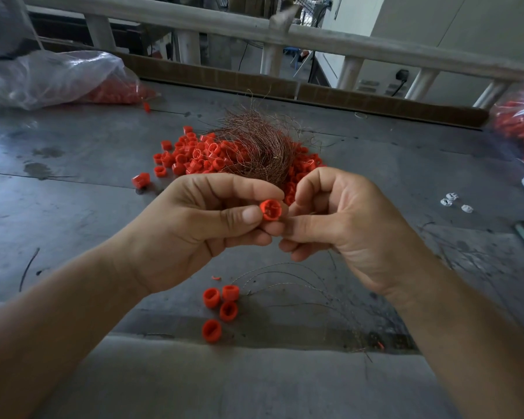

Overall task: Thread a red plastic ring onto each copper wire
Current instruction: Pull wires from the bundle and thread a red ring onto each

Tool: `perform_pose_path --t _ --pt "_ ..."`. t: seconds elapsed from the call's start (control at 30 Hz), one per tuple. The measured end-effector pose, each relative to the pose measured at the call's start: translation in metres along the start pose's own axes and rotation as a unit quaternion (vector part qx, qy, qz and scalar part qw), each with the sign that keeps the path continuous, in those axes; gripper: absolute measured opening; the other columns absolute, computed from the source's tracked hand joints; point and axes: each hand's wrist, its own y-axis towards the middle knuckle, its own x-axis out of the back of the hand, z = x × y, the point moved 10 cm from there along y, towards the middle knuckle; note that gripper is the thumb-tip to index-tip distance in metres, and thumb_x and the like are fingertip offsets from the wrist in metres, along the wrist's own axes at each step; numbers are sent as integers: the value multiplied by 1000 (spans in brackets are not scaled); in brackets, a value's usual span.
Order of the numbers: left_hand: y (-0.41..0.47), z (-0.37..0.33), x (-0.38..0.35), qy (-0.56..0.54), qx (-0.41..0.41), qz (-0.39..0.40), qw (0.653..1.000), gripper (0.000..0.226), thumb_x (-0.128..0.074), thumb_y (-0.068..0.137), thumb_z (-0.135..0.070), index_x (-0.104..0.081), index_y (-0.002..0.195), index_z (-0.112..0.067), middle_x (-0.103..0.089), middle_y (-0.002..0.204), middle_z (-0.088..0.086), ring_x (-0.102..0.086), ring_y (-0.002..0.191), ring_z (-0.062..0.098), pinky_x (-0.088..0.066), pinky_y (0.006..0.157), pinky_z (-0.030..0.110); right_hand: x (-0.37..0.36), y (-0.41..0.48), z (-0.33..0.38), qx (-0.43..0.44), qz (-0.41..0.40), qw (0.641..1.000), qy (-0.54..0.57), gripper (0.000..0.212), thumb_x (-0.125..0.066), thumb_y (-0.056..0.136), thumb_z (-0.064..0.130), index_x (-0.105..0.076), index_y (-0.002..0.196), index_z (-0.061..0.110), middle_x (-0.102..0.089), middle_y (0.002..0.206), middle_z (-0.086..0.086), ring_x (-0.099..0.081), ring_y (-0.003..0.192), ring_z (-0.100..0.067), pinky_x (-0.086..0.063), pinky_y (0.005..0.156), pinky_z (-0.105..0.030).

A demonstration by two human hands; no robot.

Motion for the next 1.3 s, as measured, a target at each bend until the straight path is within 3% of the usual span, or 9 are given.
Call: perform_pose_path --t 0.47,0.63,0.7,0.77,0.83,0.97,1.1,1.23,1.3 --pt "-2 2 -6 -10 12 27 1000 21 -63 65 -10 -75 81 -15 -72 83 9 -69 71 12 -54 61 17 4 0 -3 -10 -18 1000 -2 33 -70 49 5 -45 68 10 -61 51 -1 -62 46 -15 -46 39 -19" --pt "-2 5 -7 -26 21 32 999 21 -63 64 -8 -75 81 -13 -73 81 7 -70 74 14 -55 62 19 19 4 -2 -4 -16 995 -102 24 -73 64 1 -53 69 13 -69 67 -7 -65 62 -15 -54 59 -27" --pt "-1 4 -6 -31 20 26 999 22 -63 63 -8 -75 80 -13 -73 81 7 -70 74 14 -55 62 19 59 8 3 19 -131 960 -246 25 -70 73 1 -56 66 21 -68 72 -9 -63 67 -19 -52 68 -32" --pt "-1 4 -5 -38 17 20 999 22 -64 62 -8 -75 80 -14 -73 81 7 -71 74 14 -55 62 19 91 7 13 48 -235 893 -381 25 -67 77 7 -56 64 25 -61 61 7 -57 55 -1 -47 61 -16" --pt "-1 3 -4 -47 12 16 999 22 -64 62 -9 -75 80 -14 -73 81 7 -70 75 13 -55 62 18 102 10 11 55 -260 867 -422 26 -65 79 8 -56 65 27 -55 56 15 -52 46 8 -36 50 -3" --pt "-1 1 -3 -61 6 16 998 21 -65 63 -9 -75 81 -13 -73 82 6 -70 76 13 -55 63 18 98 22 -11 40 -221 862 -453 11 -65 80 8 -68 80 19 -55 63 18 -50 56 4 -41 61 -13" --pt "-1 0 1 -70 6 -6 998 21 -64 61 -9 -75 78 -13 -73 82 8 -70 74 13 -54 61 18 74 33 -20 69 -164 858 -481 11 -68 78 13 -71 88 17 -50 72 17 -45 62 4 -32 60 -3" --pt "1 1 2 -73 8 -9 997 21 -63 61 -9 -75 78 -12 -73 81 7 -70 73 13 -54 60 17 56 39 -30 69 -103 847 -517 14 -73 74 22 -70 88 17 -46 71 16 -43 63 4 -31 60 -9" --pt "1 2 1 -71 11 -5 997 21 -63 62 -9 -75 79 -12 -73 81 7 -70 73 13 -55 60 18 52 40 -32 70 -92 839 -531 14 -72 75 20 -68 88 16 -44 69 17 -42 62 4 -31 61 -3"
